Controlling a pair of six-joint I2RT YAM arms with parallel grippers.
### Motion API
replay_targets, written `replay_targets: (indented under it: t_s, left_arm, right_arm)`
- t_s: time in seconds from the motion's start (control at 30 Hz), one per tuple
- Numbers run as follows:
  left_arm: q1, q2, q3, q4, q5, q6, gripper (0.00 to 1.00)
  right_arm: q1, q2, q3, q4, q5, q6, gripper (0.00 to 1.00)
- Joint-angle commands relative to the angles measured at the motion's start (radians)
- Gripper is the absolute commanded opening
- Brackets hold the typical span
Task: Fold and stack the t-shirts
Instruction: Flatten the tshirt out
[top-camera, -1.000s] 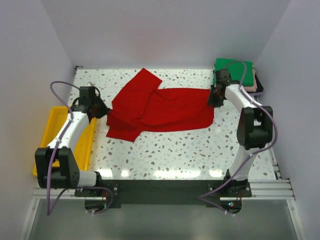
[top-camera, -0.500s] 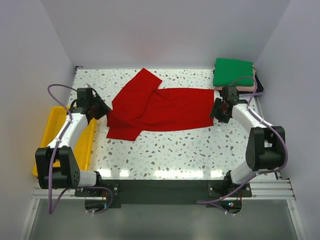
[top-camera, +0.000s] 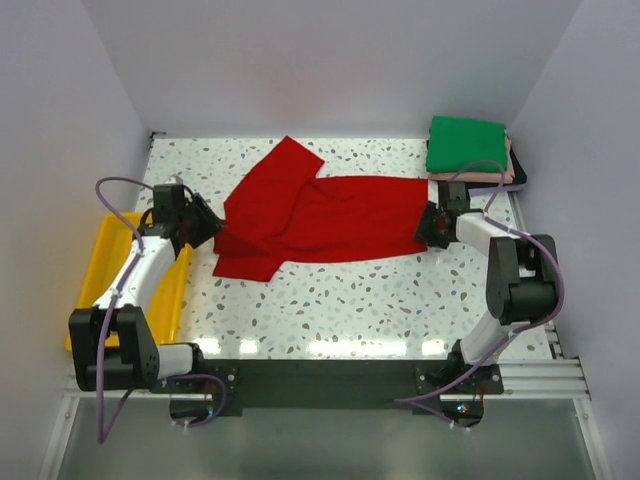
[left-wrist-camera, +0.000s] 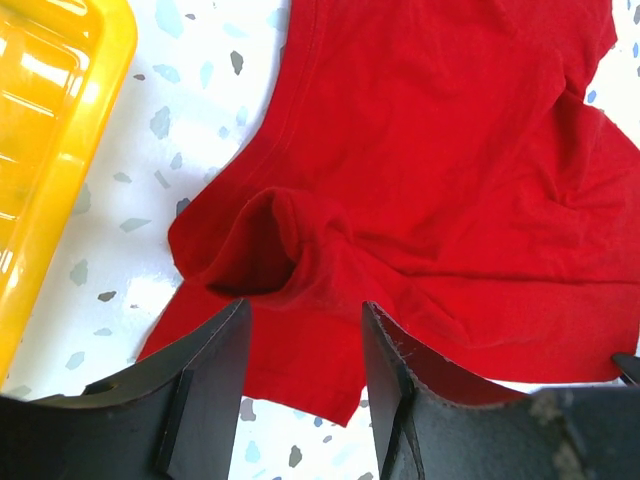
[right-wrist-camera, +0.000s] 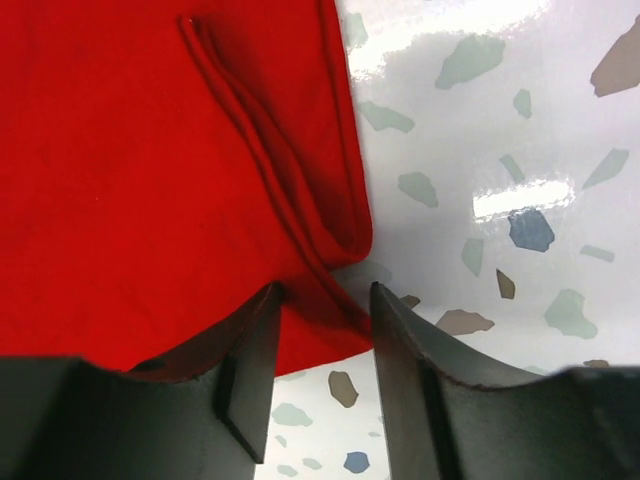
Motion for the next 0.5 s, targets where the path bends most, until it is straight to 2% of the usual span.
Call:
replay_targets:
  t_s: [0.0, 0.13, 0.27, 0.47]
  left_arm:
    - [0.010, -0.037, -0.009, 0.036, 0.022, 0.010, 0.53]
    - [0.010, -0.048, -0.013, 0.030, 0.026, 0.011, 0.53]
    - [0.010, -0.067, -0.021, 0.036, 0.040, 0.013, 0.57]
    - [0.010, -0.077, -0.032, 0.032, 0.034, 0.011, 0.60]
  right_arm:
    - [0.001, 0.001, -0.015, 0.063, -0.029, 0.020, 0.43]
    - [0.001, -0.036, -0.046, 0.038, -0.032, 0.028, 0.41]
    - [-0.001, -0.093, -0.089, 0.031, -0.027, 0.031, 0.50]
    - [0.001, -0.136, -0.141, 0.064, -0.050, 0.039, 0.52]
